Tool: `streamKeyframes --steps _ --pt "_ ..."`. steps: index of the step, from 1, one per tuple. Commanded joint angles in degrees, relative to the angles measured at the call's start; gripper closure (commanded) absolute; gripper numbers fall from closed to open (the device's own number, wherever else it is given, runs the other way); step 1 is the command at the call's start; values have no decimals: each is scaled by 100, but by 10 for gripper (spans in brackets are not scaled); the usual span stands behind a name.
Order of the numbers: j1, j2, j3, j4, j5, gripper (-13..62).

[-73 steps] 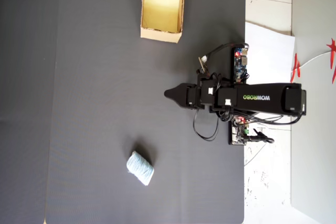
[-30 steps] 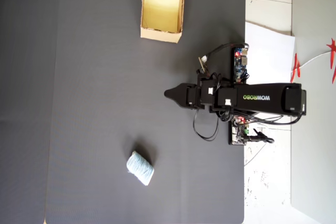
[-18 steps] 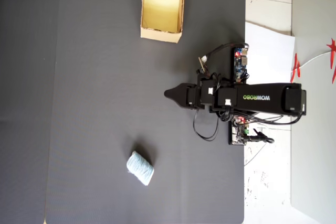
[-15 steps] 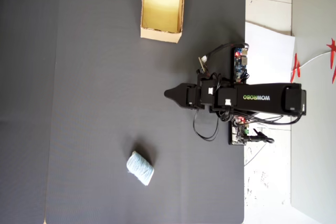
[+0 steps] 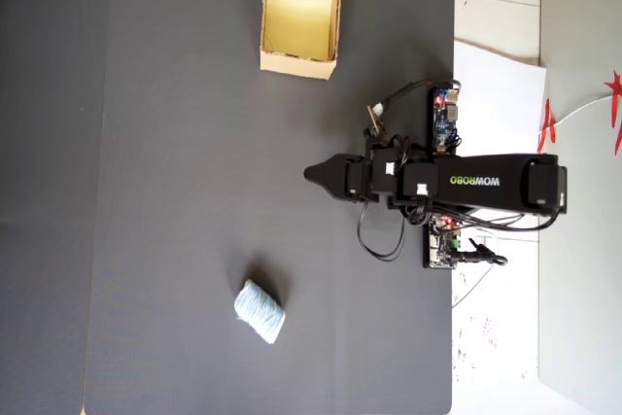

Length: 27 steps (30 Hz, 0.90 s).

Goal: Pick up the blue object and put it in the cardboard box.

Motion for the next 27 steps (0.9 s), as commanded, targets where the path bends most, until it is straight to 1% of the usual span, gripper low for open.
streamKeyframes --steps 1,19,27 --pt "9 492 229 598 70 148" --pt "9 492 229 598 70 148" --pt "-246 492 229 589 62 149"
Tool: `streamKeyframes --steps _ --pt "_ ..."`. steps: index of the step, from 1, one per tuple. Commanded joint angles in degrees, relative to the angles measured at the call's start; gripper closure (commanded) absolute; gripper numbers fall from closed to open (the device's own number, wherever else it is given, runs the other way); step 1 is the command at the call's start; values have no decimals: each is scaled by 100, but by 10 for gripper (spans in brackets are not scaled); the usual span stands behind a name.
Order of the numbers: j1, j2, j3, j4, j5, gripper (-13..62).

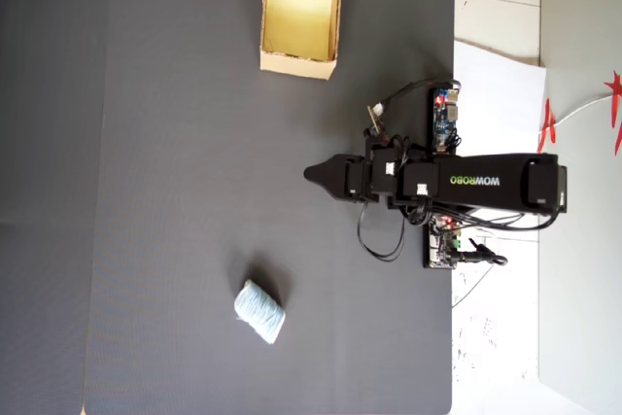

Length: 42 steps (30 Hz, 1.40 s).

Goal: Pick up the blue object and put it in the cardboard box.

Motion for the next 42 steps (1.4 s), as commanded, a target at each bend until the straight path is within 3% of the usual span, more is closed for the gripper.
streamKeyframes --steps 1,34,42 --pt "-167 492 229 589 62 149" --pt "-2892 457 -123 343 132 163" --pt "-3252 -185 -668 378 158 164"
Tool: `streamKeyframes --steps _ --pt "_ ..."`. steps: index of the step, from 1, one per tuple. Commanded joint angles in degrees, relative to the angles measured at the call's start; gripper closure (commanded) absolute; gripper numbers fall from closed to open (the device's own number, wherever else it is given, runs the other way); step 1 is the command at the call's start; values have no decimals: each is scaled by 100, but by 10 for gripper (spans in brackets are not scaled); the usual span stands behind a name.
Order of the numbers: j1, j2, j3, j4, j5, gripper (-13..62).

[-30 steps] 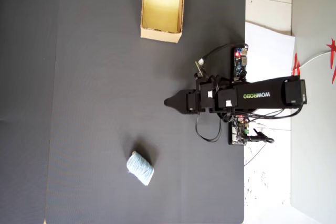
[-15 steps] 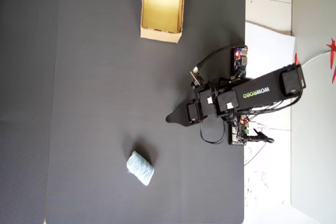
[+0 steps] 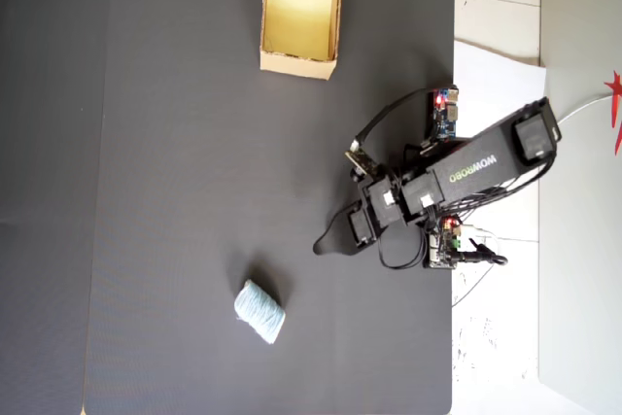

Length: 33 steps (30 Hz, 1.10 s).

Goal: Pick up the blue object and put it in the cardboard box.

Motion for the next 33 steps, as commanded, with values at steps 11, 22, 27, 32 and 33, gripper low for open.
streamKeyframes --steps 11,22,27,32,33 --pt "-79 -1143 -1626 185 167 162" --pt "-79 -1934 -3577 1494 123 160" --pt "-123 -2522 -4438 2153 123 160" --pt "-193 -3190 -5229 2725 132 160" --pt "-193 -3287 -5335 2769 141 160"
